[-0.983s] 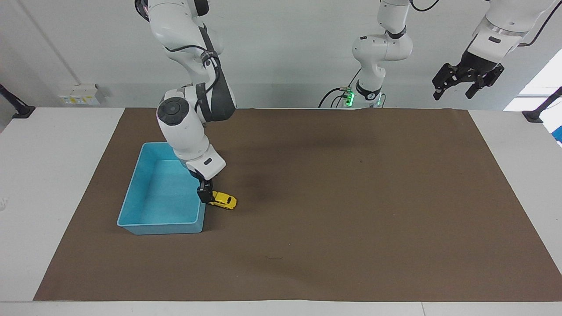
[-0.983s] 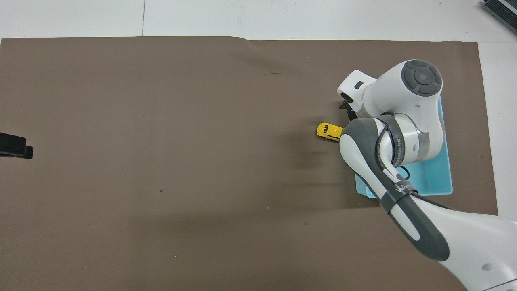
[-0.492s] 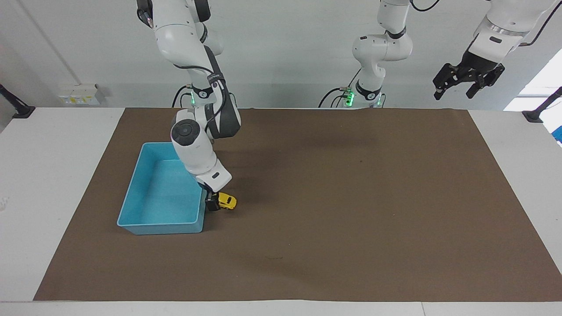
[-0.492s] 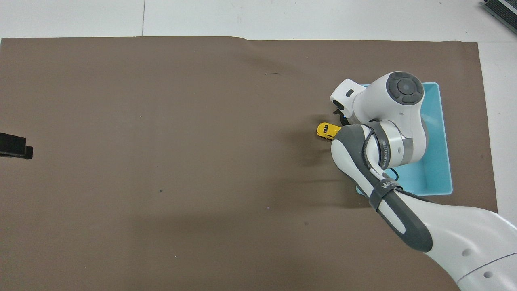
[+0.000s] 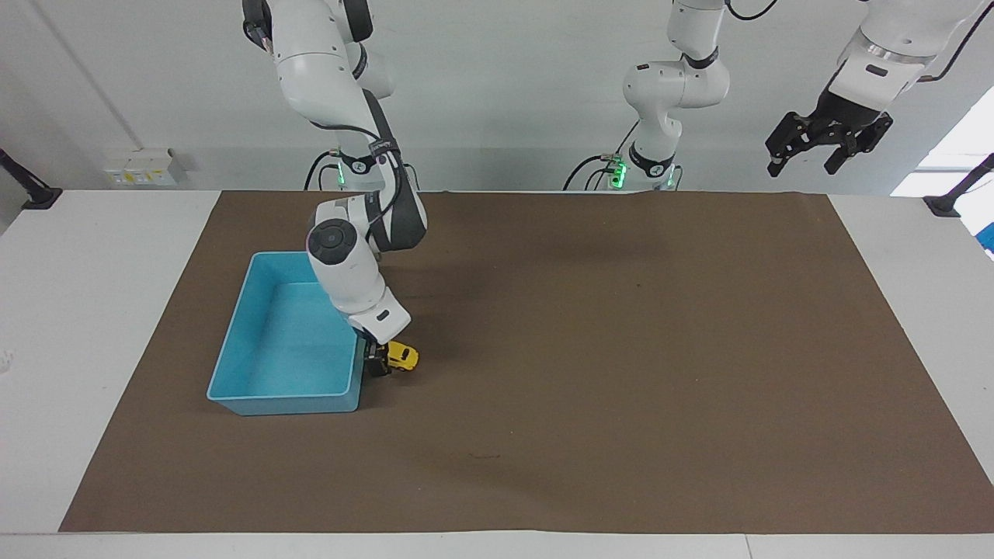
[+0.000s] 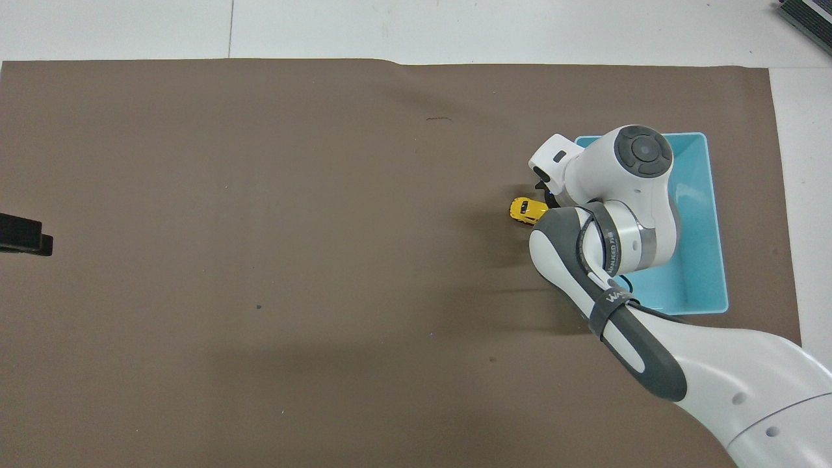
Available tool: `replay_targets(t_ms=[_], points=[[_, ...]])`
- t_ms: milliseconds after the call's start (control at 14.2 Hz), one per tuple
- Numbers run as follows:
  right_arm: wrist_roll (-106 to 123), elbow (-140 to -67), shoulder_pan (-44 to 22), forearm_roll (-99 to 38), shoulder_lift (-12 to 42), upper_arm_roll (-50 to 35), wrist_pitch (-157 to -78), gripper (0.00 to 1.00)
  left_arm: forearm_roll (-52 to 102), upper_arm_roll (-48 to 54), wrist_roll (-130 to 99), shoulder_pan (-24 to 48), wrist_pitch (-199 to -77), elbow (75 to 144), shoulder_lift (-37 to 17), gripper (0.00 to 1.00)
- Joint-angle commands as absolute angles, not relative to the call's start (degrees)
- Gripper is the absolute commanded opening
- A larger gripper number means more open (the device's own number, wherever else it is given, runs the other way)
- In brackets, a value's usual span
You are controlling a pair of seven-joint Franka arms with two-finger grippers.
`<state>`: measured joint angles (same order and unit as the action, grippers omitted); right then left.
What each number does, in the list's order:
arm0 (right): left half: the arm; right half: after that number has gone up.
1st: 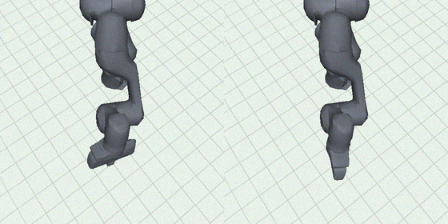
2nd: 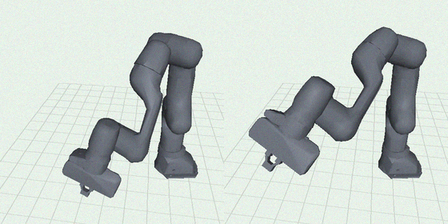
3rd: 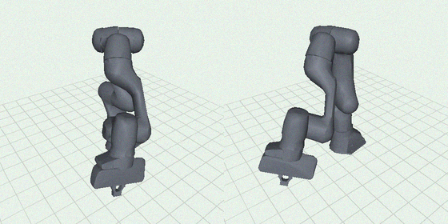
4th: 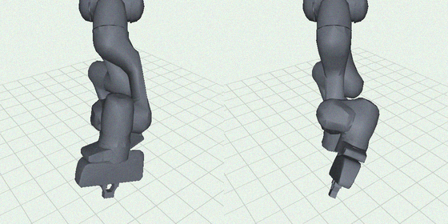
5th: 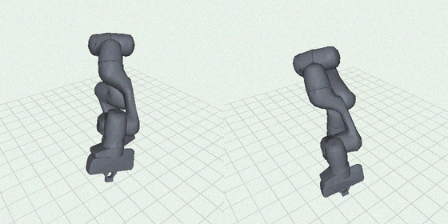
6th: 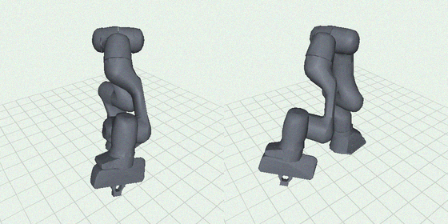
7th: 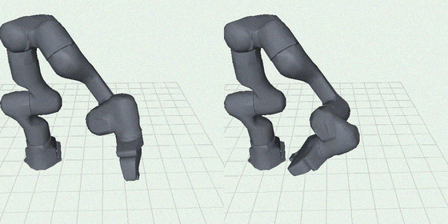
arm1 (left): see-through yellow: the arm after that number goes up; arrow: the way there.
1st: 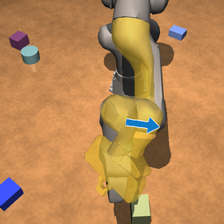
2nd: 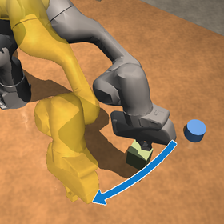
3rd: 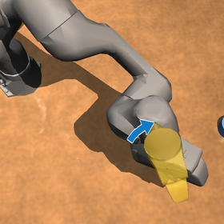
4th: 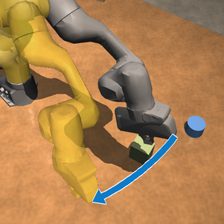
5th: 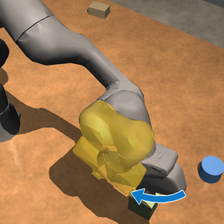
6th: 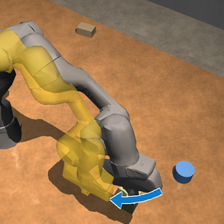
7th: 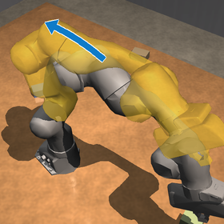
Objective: Wind up and store yellow beetle car
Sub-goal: 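Lower the right gripper beside the box and grasp the yellow car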
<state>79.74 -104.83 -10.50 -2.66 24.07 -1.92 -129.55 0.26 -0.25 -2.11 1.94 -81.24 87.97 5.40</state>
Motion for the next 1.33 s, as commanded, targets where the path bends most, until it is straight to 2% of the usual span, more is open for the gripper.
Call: replay_targets(t_ms=[0,70,140,211,281,421,492,843,1264], points=[[78.0,-105.5,-10.9,-2.0,24.4,-2.2,-131.3,0.97,0.9,-0.1,-1.8,1.2,-80.2,87.8,6.0,1.0],[78.0,-105.5,-10.9,-2.0,24.4,-2.2,-131.3,0.86,0.9,-0.1,-1.8,1.2,-80.2,87.8,6.0,1.0],[78.1,-105.5,-10.9,-2.0,24.4,-2.2,-131.2,0.69,0.9,-0.1,-1.8,1.2,-80.2,87.8,6.0,1.0],[78.0,-105.5,-10.9,-2.0,24.4,-2.2,-131.0,0.42,0.9,-0.1,-1.8,1.2,-80.2,87.8,6.0,1.0],[77.6,-105.5,-11.1,-2.0,24.3,-2.2,-131.0,0.35,0.9,-0.1,-1.8,1.2,-80.2,87.8,6.0,1.0],[77.3,-105.3,-11.2,-2.0,24.4,-2.2,-131.0,0.06,0.9,-0.1,-1.8,1.2,-80.2,87.8,6.0,1.0],[77.0,-104.9,-11.2,-2.0,24.4,-2.2,-130.6,0.0,0.9,-0.1,-1.8,1.2,-80.2,87.8,6.0,1.0],[73.2,-102.2,-13.4,-1.9,24.1,-2.2,-129.4,0.0,0.9,-0.1,-1.8,1.2,-80.2,87.8,6.0,1.0],[71.0,-96.9,-13.4,-2.1,21.4,-2.3,-122.2,0.0,0.9,-0.1,-1.8,1.2,-80.2,87.8,6.0,1.0]])
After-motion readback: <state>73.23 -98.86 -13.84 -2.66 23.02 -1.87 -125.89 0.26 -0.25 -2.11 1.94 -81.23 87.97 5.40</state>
